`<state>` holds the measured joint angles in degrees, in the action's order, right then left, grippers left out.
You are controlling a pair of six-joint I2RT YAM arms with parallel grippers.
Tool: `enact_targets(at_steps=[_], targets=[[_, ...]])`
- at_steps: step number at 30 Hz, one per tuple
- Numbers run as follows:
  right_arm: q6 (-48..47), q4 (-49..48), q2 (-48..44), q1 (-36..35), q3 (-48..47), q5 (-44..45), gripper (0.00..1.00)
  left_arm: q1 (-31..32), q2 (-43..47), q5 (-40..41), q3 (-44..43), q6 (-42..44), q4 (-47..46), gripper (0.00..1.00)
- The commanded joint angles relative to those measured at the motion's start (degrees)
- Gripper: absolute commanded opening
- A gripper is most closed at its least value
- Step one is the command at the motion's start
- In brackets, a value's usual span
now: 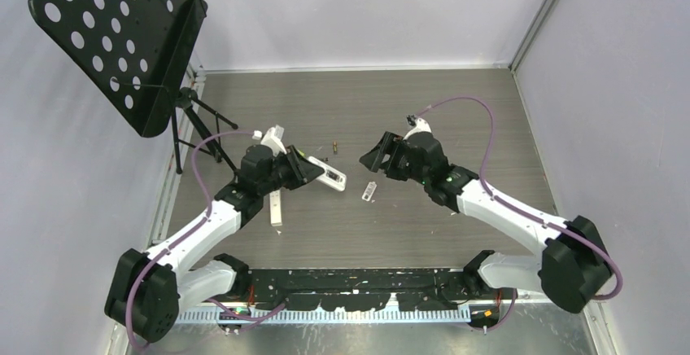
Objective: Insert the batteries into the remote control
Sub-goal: Load the battery into the remote control, then pick up the battery cover at the center of the board.
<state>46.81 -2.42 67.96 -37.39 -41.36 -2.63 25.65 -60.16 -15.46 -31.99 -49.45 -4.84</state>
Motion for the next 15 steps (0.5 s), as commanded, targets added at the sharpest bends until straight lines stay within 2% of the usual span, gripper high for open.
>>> enact_targets(at_steps=[1,5,9,15], targets=[[-0.34,17.17,8.15,0.05,-8.01,13.16,0.74,0.01,1.17,4.8,1.67,0.55,-4.03,0.0],[2.22,22.34,18.09,-1.55,-13.9,15.24,0.73,0.08,0.18,4.55,4.56,-0.41,-8.65,0.0],[4.79,25.6,25.64,-4.18,-18.79,16.44,0.71,0.08,0.05,6.07,6.13,-0.14,-9.09,0.0],[6.11,31.36,31.81,-8.04,-24.71,19.33,0.69,0.1,0.69,7.18,6.71,1.33,-8.79,0.0]])
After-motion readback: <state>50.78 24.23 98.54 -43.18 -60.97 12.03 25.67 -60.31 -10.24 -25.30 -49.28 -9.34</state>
